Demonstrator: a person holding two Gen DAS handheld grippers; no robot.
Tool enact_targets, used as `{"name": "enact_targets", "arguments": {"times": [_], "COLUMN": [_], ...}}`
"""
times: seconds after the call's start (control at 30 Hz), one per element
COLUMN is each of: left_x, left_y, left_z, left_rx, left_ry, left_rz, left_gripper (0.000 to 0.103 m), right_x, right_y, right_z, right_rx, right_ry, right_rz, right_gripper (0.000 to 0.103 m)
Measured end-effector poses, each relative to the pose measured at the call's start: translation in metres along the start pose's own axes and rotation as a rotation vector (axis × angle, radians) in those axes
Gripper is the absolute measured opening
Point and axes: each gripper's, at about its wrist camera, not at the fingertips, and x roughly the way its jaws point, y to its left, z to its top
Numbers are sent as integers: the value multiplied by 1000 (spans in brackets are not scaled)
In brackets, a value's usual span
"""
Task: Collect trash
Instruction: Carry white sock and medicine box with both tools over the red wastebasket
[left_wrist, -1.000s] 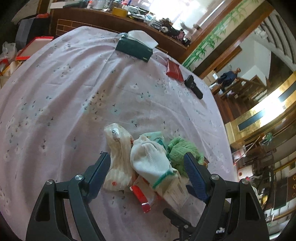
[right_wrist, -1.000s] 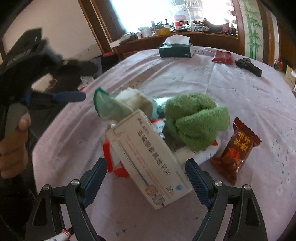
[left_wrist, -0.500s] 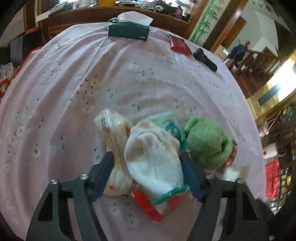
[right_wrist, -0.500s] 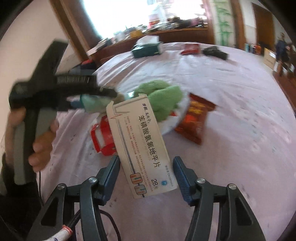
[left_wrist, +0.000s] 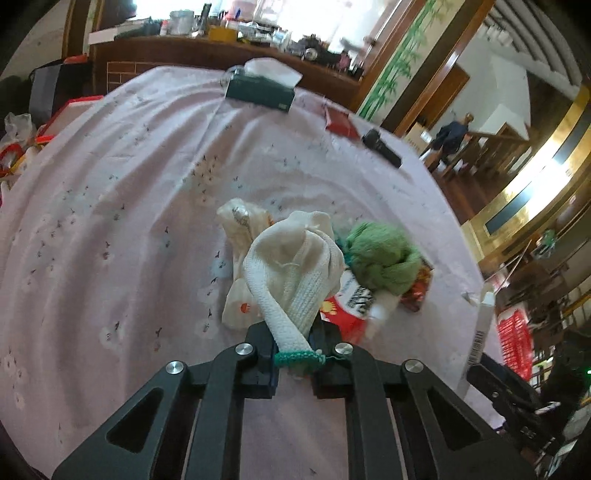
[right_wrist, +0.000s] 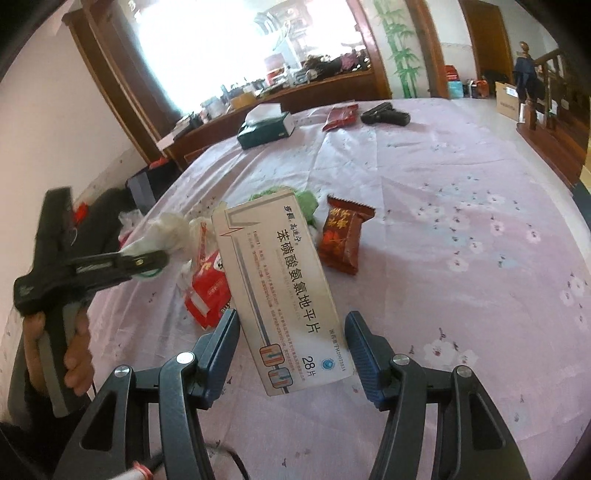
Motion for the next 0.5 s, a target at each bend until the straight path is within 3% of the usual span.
{"name": "enact_targets", "arguments": {"times": [0.3, 0.5], "left_x": [-34, -50], "left_y": [-53, -90], "left_z": [-3, -14], "left_rx": [79, 146], "left_ry": [-76, -103], "left_rz": [-92, -98], "left_gripper": [11, 11], "right_x": [-50, -92], "right_y": [-13, -13], "right_z": [-7, -11], "right_rx": [71, 90], "right_ry": [-108, -187], "right_rz": [-47, -81], "right_gripper": [63, 63]}}
